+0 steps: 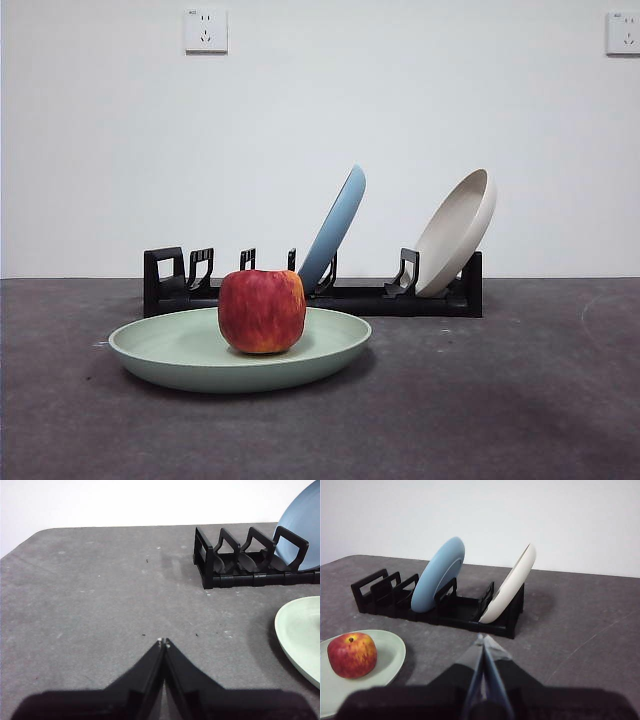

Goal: Take the green plate from the plate rack,put the plate on the table,take the apple from the table,put the apple in the plate

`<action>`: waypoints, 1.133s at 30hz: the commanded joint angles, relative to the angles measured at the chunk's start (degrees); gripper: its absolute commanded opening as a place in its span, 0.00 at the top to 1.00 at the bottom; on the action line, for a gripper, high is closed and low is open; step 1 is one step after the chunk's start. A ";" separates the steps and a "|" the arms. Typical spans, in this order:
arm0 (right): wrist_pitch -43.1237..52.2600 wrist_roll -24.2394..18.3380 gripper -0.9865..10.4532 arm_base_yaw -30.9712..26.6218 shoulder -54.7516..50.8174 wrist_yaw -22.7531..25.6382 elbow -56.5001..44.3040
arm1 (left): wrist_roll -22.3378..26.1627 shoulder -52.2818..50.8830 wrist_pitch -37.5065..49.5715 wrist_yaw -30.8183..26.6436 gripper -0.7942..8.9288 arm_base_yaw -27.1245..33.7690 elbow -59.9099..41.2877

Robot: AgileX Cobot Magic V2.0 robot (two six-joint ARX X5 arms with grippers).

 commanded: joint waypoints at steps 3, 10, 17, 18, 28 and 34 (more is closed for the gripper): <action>1.27 1.07 0.91 -0.59 -3.82 0.13 -6.75 | -0.35 -0.15 0.07 -0.02 0.92 0.15 -0.70; 1.25 2.45 0.91 -1.03 -7.19 0.13 -12.74 | -0.35 -0.15 0.07 -0.02 0.92 0.15 -0.70; 1.62 3.67 0.91 -1.05 -8.37 -0.07 -15.54 | -0.35 -0.15 0.11 -0.04 0.92 0.15 -0.70; 1.62 3.65 0.91 -1.05 -8.37 -0.07 -15.54 | -0.35 -0.15 0.11 -0.02 0.92 0.15 -0.70; 1.64 3.98 0.91 -1.03 -8.37 -0.07 -15.52 | -0.35 -0.15 0.11 -0.02 0.92 0.15 -0.70; 1.64 3.98 0.91 -1.03 -8.37 -0.04 -15.52 | -0.35 -0.15 0.09 -0.02 0.92 0.15 -0.70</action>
